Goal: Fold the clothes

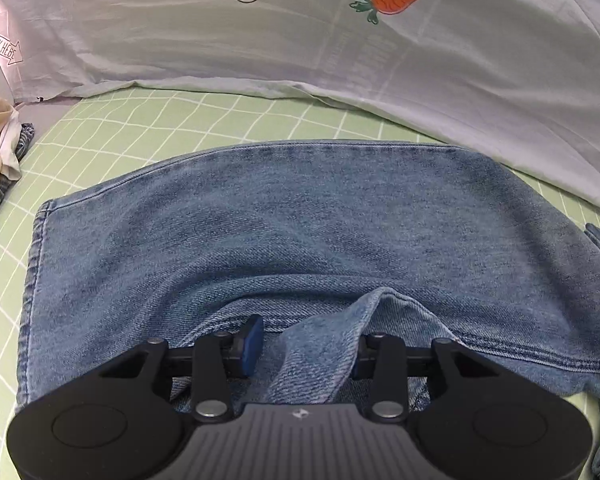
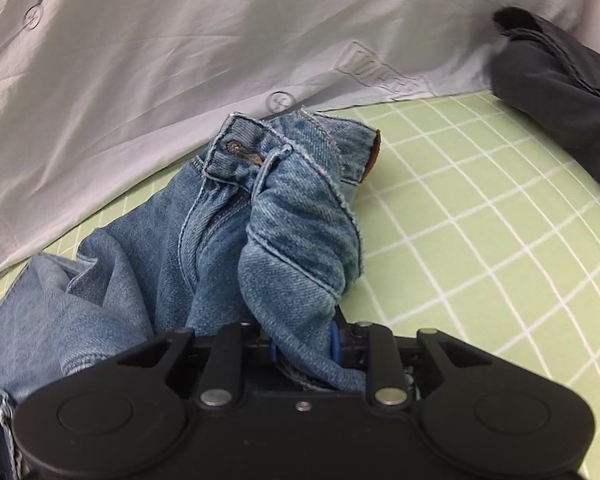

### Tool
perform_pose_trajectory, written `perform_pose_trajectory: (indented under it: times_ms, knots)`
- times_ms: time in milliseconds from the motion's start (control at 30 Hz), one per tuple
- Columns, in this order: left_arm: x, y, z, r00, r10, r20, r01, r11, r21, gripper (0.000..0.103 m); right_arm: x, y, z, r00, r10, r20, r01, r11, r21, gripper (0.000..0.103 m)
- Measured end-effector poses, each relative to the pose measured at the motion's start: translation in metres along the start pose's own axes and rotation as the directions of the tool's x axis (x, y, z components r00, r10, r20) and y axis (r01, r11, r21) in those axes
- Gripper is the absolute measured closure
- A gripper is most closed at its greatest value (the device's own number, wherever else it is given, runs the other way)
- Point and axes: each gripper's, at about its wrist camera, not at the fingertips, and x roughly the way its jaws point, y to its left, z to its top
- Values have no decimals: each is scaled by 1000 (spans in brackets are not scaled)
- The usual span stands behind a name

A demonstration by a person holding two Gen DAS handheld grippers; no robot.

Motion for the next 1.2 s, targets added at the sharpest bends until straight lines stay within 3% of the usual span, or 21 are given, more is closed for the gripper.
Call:
perform_pose_trajectory:
  times_ms: [100,167,233,300,500,600,733,867,1033,1100,1200]
  knots:
    - [6,6,16,1000,8,-14,-8,998,-60,63,1,5,3,1000,11,4,-11,1000,-3,78]
    - [2,12,17,1000,-18,-15,17,995,-99,85,2,9,5,1000,18,6,-18,1000,-5,79]
    - [-9,19,13,999,-42,5,42,990,-132,94,3,12,7,1000,25,8,-25,1000,-6,80]
    - [-25,26,9,997,-58,46,63,989,-134,96,4,16,9,999,32,11,-32,999,-8,81]
    - [-94,64,-15,984,-51,172,83,979,-184,97,-60,-94,-13,992,-94,79,87,992,89,82]
    - [-133,94,-34,967,-41,253,102,967,-233,97,-103,-138,-31,965,-226,132,211,970,122,82]
    - [-175,128,-69,946,51,321,47,956,-290,97,-141,-193,-58,929,-341,140,302,922,245,82]
    - [-178,159,-112,964,112,240,-2,910,-414,97,-145,-218,-82,922,-376,89,341,901,269,82]
    - [-170,193,-172,985,130,113,-47,833,-551,96,-138,-198,-101,911,-405,75,388,905,176,80]
    - [-171,202,-186,987,136,91,-61,822,-566,95,-140,-192,-105,909,-409,79,396,907,144,65]
    - [-177,214,-202,987,132,91,-54,810,-584,91,-145,-185,-107,911,-404,86,394,912,117,56]
